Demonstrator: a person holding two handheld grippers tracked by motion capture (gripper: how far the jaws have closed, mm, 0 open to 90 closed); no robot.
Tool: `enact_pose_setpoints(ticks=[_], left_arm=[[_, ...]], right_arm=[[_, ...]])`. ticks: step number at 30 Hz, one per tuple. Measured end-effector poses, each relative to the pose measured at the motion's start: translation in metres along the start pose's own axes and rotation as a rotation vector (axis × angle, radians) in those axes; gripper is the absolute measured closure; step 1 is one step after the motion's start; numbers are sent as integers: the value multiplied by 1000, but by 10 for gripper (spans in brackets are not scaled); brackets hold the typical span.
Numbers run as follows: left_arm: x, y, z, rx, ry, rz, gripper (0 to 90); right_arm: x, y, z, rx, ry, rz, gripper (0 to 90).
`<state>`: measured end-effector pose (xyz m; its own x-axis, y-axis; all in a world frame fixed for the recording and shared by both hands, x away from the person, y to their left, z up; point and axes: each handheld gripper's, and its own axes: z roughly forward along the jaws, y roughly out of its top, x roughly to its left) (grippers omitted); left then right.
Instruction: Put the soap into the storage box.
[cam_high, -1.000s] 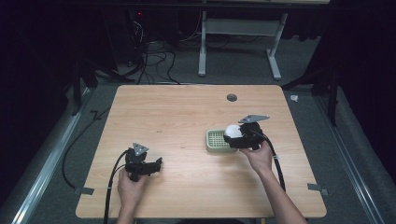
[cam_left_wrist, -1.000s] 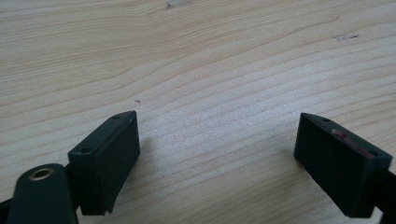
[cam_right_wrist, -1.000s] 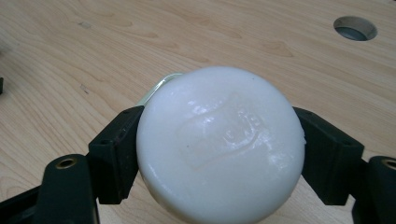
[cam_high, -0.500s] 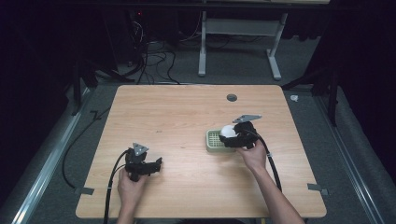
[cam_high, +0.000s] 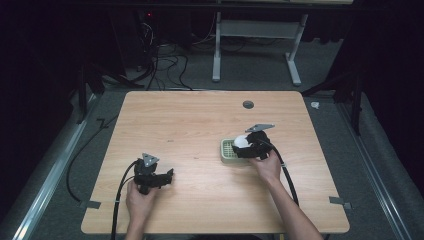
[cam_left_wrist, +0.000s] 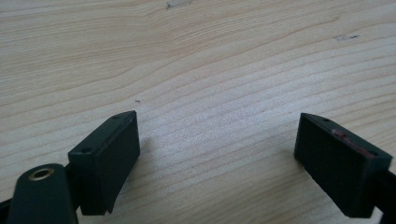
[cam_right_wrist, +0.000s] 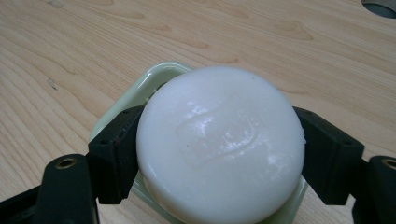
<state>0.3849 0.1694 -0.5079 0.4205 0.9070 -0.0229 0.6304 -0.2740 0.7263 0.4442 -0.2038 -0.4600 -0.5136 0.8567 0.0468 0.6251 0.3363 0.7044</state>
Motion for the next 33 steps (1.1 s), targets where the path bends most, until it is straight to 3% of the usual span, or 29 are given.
enact_pose_setpoints(ticks=[22,27,33], left_arm=[[0,0,0,0,0,0,147],[0,0,0,0,0,0,148],[0,0,0,0,0,0,148]], right_arm=[[3,-4,16,36,-31,-12,232],[1,1,5,-31,-7,-2,228],[-3,1,-4,-52,9,20,210]])
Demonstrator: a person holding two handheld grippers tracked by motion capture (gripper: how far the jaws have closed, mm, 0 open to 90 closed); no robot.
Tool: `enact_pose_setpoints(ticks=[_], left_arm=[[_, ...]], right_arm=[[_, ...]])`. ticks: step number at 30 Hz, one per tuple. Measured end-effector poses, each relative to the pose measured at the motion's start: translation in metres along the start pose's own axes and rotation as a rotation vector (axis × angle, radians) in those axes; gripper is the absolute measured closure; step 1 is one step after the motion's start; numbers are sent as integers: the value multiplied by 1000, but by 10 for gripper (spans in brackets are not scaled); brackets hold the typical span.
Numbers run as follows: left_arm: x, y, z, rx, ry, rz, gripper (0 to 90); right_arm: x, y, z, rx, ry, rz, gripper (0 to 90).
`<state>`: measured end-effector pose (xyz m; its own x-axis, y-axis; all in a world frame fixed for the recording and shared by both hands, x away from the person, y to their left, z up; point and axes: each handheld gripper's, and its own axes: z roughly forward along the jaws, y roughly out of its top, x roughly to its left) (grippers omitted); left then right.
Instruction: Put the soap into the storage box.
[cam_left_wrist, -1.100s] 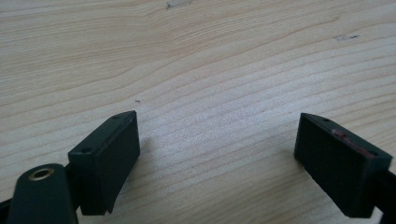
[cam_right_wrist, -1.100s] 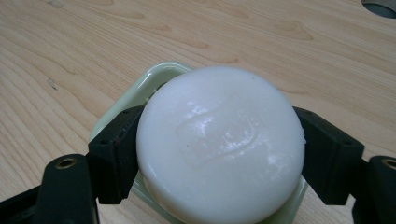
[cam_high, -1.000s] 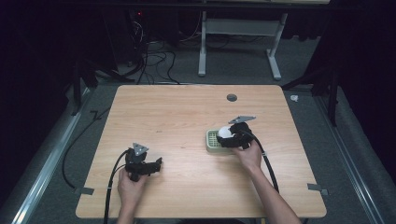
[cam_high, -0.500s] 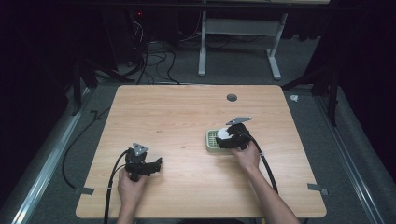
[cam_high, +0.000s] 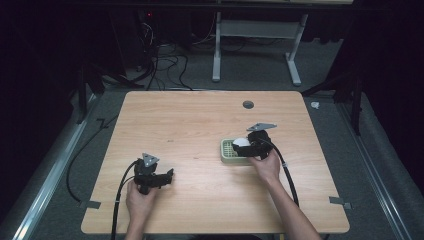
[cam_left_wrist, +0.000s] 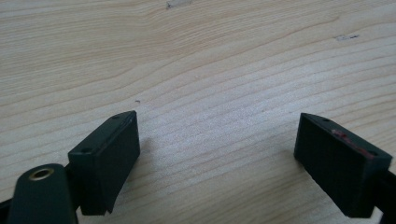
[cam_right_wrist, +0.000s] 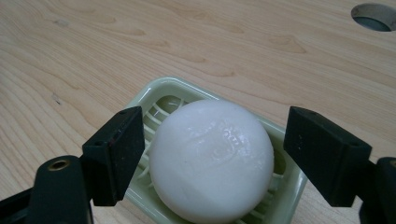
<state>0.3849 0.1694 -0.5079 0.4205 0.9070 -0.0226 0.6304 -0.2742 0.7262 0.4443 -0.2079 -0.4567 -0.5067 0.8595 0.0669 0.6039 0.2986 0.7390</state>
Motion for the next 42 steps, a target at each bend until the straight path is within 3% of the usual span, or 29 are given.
enact_pose_setpoints(ticks=[12,42], left_arm=[[0,0,0,0,1,1,148],[0,0,0,2,1,1,148]], right_arm=[[-2,4,-19,-54,19,15,221],[-14,-4,-50,-97,5,46,249]])
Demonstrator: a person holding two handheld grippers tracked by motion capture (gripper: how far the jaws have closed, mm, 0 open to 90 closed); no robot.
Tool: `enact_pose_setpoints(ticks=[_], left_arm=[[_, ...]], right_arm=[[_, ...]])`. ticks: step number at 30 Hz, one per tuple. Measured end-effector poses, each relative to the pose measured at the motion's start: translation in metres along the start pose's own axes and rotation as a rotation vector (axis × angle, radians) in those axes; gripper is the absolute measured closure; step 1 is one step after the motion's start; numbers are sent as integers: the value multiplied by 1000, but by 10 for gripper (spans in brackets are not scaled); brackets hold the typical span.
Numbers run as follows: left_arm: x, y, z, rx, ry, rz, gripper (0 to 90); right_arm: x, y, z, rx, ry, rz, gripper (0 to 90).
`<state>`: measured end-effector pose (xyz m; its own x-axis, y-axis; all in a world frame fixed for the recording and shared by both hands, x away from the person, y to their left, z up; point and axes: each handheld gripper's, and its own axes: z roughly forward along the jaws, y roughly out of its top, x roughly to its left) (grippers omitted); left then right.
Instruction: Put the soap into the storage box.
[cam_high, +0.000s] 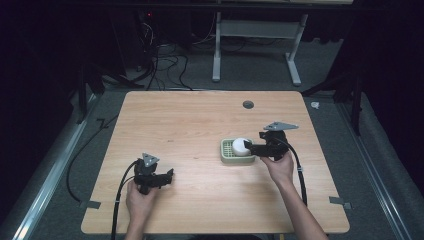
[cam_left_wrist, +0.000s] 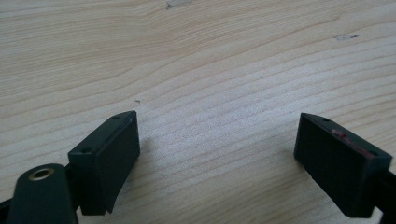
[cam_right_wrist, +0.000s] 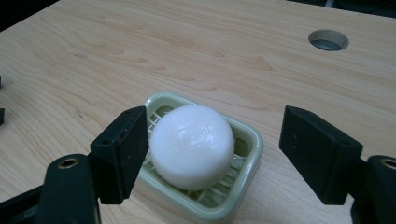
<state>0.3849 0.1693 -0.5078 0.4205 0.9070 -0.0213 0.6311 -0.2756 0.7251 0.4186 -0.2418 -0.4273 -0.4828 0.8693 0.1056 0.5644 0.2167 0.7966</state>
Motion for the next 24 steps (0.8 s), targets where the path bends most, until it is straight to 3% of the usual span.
enact_pose_setpoints(ticks=[24], left_arm=[[0,0,0,0,0,0,148]], right_arm=[[-12,-8,-30,-34,-28,17,253]])
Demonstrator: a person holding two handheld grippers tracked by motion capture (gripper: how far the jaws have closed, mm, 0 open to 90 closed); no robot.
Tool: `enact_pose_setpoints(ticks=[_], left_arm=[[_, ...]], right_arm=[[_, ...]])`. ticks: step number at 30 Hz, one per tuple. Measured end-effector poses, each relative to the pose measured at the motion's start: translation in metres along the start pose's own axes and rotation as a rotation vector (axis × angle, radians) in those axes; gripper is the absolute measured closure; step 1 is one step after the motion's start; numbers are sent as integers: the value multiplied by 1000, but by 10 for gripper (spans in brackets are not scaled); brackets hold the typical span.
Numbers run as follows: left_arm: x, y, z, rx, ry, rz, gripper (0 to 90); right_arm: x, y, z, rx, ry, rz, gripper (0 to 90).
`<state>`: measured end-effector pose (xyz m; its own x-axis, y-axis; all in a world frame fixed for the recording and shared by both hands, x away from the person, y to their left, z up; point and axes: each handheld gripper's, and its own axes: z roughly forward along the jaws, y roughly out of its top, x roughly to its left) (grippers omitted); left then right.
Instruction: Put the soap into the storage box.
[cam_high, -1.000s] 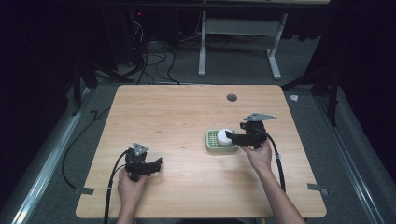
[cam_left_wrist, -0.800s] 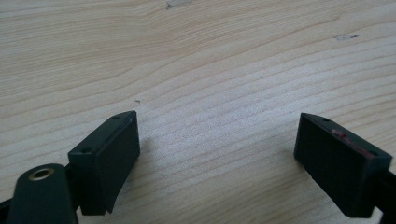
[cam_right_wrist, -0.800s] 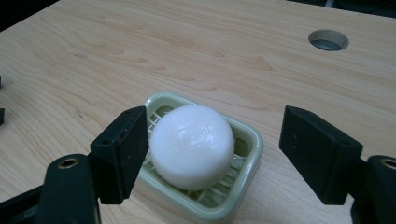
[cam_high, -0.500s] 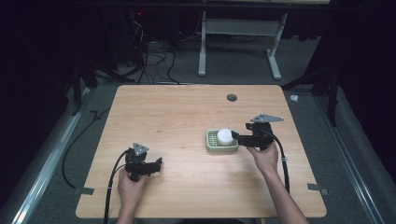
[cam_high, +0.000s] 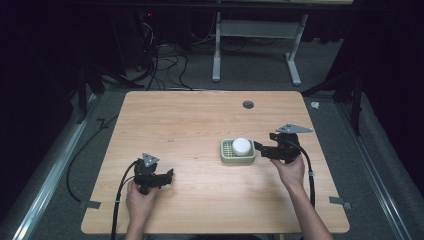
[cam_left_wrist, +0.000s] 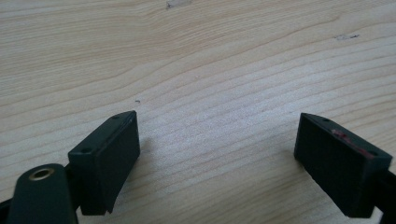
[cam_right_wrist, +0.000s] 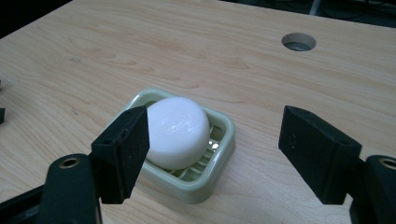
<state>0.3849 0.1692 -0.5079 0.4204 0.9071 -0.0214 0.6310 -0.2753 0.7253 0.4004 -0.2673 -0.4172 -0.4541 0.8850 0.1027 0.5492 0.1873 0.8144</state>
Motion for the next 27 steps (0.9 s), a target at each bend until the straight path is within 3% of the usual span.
enact_pose_setpoints(ticks=[27], left_arm=[[0,0,0,0,0,0,148]], right_arm=[[-16,-14,-34,-67,-26,46,265]])
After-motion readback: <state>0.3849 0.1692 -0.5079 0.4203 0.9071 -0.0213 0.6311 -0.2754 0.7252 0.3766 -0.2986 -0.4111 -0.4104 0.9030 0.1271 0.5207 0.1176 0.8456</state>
